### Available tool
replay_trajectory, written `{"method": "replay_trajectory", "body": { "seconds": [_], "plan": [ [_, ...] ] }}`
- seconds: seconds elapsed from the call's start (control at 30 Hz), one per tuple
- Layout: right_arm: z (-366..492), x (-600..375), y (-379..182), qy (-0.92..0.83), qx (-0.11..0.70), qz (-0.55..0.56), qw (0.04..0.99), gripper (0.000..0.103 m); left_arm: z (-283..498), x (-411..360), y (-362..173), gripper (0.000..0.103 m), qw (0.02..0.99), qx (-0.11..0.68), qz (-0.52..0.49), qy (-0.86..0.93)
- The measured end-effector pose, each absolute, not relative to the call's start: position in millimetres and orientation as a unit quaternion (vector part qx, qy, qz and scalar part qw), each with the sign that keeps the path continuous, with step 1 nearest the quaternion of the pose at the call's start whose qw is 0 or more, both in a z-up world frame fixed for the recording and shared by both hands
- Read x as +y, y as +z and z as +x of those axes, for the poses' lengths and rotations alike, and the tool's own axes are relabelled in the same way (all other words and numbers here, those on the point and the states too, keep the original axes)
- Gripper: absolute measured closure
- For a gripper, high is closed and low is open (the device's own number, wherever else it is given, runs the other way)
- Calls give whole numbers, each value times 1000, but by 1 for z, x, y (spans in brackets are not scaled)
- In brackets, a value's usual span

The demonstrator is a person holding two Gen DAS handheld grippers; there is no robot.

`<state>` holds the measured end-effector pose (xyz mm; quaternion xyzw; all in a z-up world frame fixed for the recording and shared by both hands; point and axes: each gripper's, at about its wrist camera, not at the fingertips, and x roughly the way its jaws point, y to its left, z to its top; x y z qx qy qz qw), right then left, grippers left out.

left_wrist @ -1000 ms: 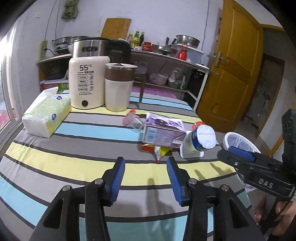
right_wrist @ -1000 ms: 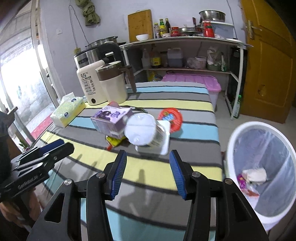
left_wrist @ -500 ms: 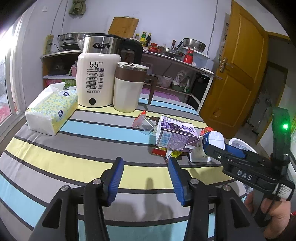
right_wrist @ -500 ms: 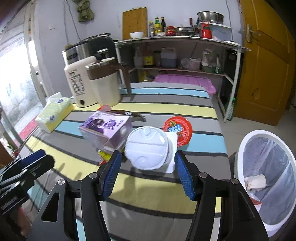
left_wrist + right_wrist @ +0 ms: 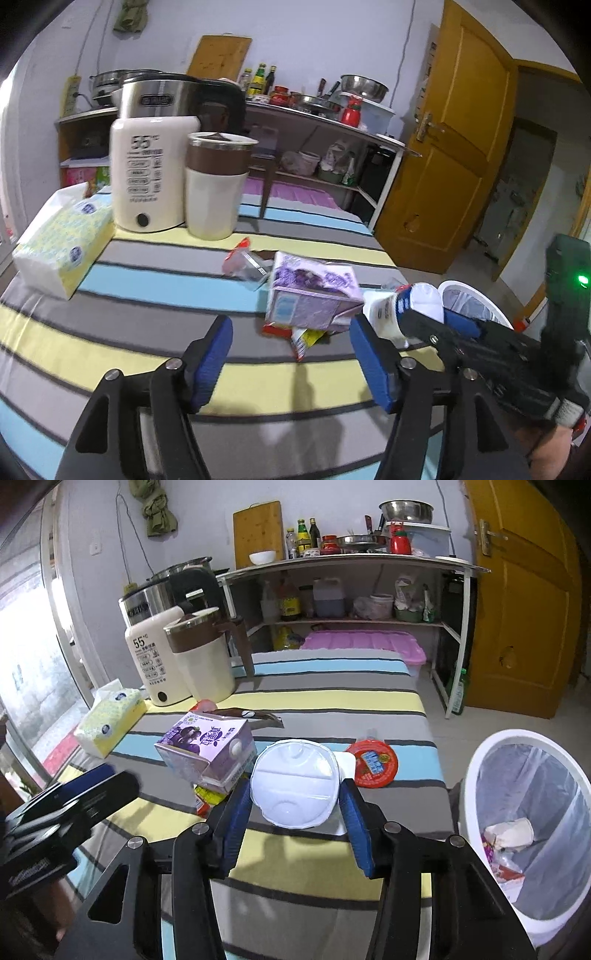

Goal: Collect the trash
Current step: 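Grasp the white lidded cup with the right tool while the left tool grasps the purple grape carton, then carry the cup and carton over the white bin and lower them inside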

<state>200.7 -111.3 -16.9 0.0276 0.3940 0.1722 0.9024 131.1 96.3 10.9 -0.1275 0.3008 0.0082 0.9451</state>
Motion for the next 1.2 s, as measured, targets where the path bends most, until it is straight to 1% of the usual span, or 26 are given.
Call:
{"method": "replay_trajectory", "body": {
  "seconds": [0.07,0.23,0.37,0.43,0.57,0.6,0.63,0.67,0.87,1.2],
  "plan": [
    [197,-117,-15,172,394,35,902,53,142,90,10,32,945,305,-115,8],
    [189,-131,-10,169,392,48,903,53,165,77,9,28,946,311,-94,3],
    [187,-138,-9,169,392,52,903,53,178,68,5,21,946,317,-76,7],
    [187,-140,-10,170,393,55,902,53,181,66,2,19,946,317,-71,16],
    [188,-143,-10,169,394,60,901,53,186,69,-3,19,942,326,-73,41],
    [187,-145,-10,169,394,61,901,53,187,72,-3,21,941,327,-79,40],
    [187,-145,-10,169,394,61,901,53,187,74,-4,27,940,328,-83,39],
    [186,-146,-10,168,394,62,902,53,187,75,-4,29,940,329,-83,41],
    [182,-152,-11,168,395,62,901,53,177,78,-4,29,942,322,-90,37],
    [164,-162,-4,166,389,56,904,53,134,70,12,29,949,301,-92,21]
  ]
}}
